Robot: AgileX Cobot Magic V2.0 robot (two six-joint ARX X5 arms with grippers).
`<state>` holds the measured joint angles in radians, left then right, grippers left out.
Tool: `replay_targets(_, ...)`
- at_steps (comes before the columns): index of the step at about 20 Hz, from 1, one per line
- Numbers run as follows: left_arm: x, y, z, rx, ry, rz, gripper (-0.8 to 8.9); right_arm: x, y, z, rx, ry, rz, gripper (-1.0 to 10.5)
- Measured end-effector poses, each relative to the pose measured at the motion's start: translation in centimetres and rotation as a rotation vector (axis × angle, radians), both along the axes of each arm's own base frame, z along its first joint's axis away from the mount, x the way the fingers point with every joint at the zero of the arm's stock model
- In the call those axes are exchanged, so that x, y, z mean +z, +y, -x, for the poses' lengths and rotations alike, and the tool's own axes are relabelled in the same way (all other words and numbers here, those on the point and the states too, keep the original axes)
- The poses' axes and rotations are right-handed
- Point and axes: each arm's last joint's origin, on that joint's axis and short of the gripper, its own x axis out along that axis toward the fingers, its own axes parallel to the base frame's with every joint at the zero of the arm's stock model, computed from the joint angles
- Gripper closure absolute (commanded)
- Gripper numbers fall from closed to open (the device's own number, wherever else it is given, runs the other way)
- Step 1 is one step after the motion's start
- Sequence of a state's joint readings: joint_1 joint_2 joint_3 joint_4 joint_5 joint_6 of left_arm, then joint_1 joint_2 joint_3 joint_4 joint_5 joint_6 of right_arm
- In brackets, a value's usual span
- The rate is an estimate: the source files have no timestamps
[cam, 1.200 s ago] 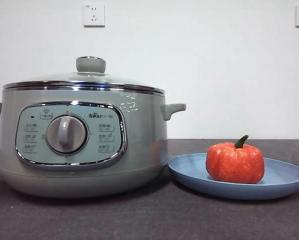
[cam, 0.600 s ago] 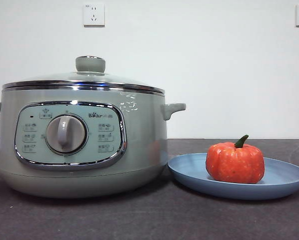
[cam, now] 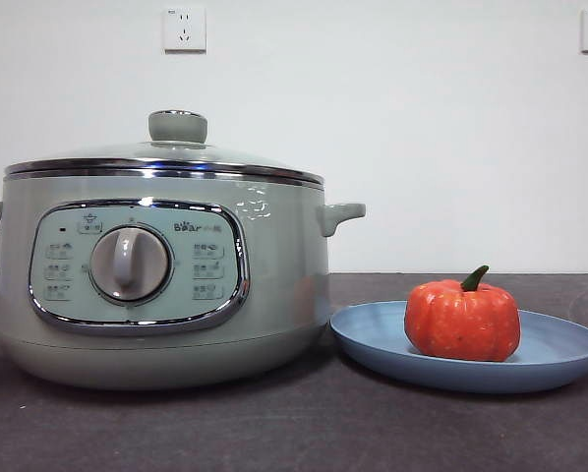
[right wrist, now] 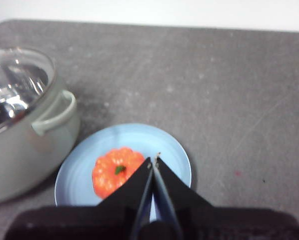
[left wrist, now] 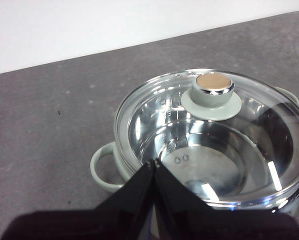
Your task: Take the pumpkin out from the steamer,put the pumpkin in the blue plate,close the lid
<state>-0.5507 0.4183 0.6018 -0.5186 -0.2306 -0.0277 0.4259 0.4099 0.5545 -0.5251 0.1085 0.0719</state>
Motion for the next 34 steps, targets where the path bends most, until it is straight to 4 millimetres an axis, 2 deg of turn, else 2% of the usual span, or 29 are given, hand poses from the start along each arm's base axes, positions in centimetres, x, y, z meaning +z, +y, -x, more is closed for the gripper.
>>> replay_targets(6,0.1,1.7,1.5,0.041,-0.043,-0.002,8.17,-0.5,-0.1,0.2,0.0,0.054,0.025,9.5)
replay_targets(10,0.3,3.3,2.8,0.138,-0.276,0.048,8.17,-0.8,-0.1,0.3,0.0,0.082,0.037,9.5)
replay_targets(13,-2.8,4.2,1.9,0.234,-0.338,0.028,8.17,-0.9,-0.2,0.4,0.0,0.094,0.043,9.5)
replay_targets(18,-10.1,4.6,-0.6,0.258,-0.194,0.006,8.17,-0.9,-0.2,0.4,0.0,0.094,0.043,9.5)
replay_targets(21,-13.2,4.6,-1.0,0.259,-0.121,0.007,8.17,-0.9,-0.2,0.4,0.001,0.094,0.043,9.5)
replay_targets(34,-13.5,4.6,-1.0,0.268,-0.099,0.033,8.17,-0.9,-0.2,0.4,0.0,0.095,0.043,9.5)
